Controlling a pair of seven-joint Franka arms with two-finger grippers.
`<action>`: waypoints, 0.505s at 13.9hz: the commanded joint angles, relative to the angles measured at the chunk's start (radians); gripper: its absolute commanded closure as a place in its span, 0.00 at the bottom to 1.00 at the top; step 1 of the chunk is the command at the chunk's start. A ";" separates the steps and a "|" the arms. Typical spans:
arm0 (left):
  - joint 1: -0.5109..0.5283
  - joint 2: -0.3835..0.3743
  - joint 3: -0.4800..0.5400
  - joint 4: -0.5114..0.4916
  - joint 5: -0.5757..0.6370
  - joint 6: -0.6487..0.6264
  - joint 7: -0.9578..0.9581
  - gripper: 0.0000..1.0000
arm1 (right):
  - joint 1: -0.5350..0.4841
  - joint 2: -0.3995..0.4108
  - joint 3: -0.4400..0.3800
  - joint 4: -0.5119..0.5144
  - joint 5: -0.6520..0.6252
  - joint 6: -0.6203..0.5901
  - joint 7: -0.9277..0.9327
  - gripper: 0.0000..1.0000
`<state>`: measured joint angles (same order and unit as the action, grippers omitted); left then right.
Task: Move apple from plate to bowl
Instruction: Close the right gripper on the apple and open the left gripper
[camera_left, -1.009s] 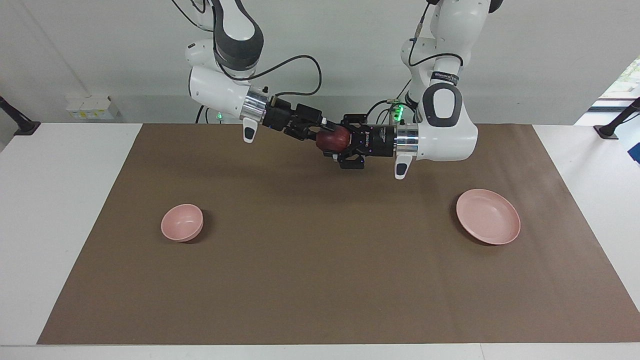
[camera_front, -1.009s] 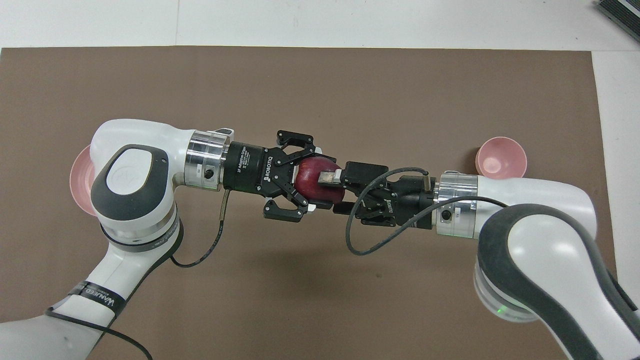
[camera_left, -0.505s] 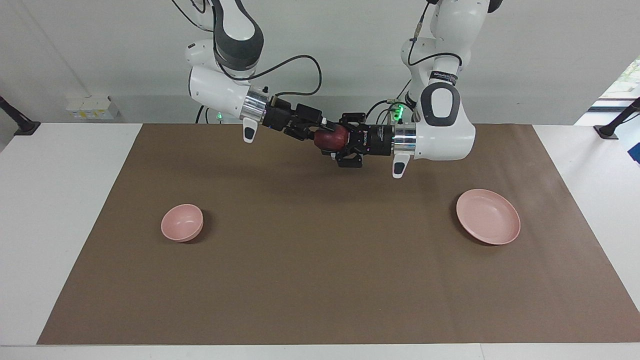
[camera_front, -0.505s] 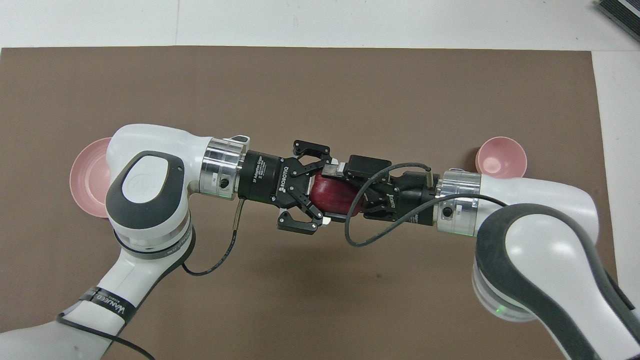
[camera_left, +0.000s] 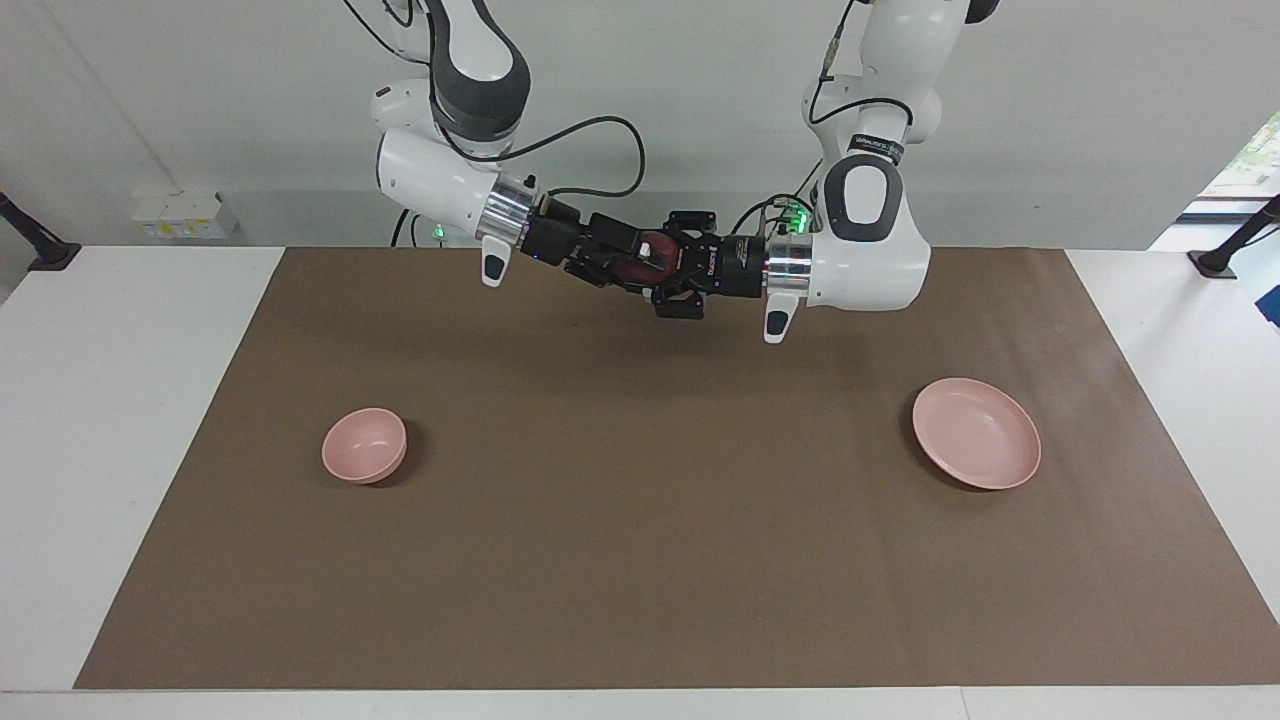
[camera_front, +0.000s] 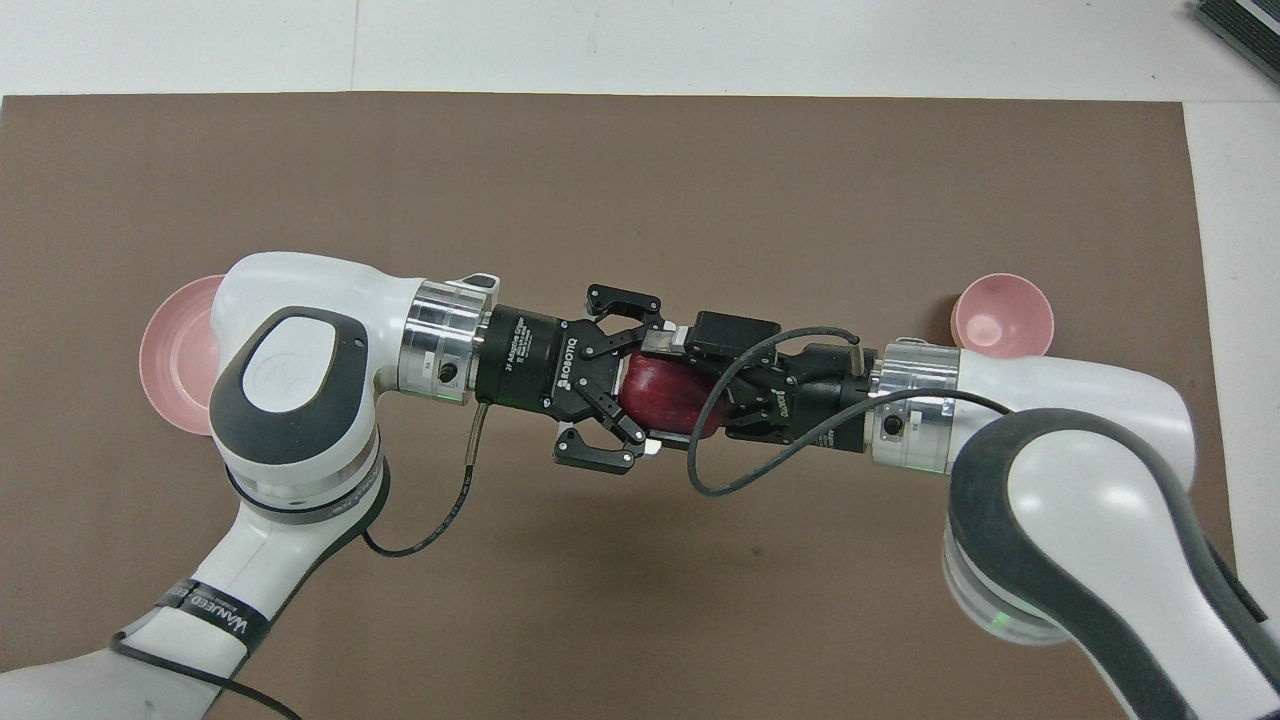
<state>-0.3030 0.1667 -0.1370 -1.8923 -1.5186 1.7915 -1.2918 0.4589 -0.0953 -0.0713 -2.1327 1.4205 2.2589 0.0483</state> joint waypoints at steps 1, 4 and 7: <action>-0.010 -0.029 0.008 -0.024 -0.040 0.020 0.026 1.00 | 0.014 -0.012 0.008 -0.015 0.014 -0.022 -0.001 0.00; -0.013 -0.029 0.010 -0.024 -0.040 0.022 0.058 1.00 | 0.009 -0.014 0.007 -0.012 0.014 -0.048 0.033 0.05; -0.014 -0.029 0.010 -0.025 -0.038 0.020 0.072 1.00 | 0.009 -0.018 0.007 -0.012 0.012 -0.050 0.030 0.17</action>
<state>-0.3031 0.1667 -0.1321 -1.8942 -1.5191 1.7916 -1.2358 0.4625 -0.1016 -0.0718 -2.1316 1.4208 2.2197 0.0683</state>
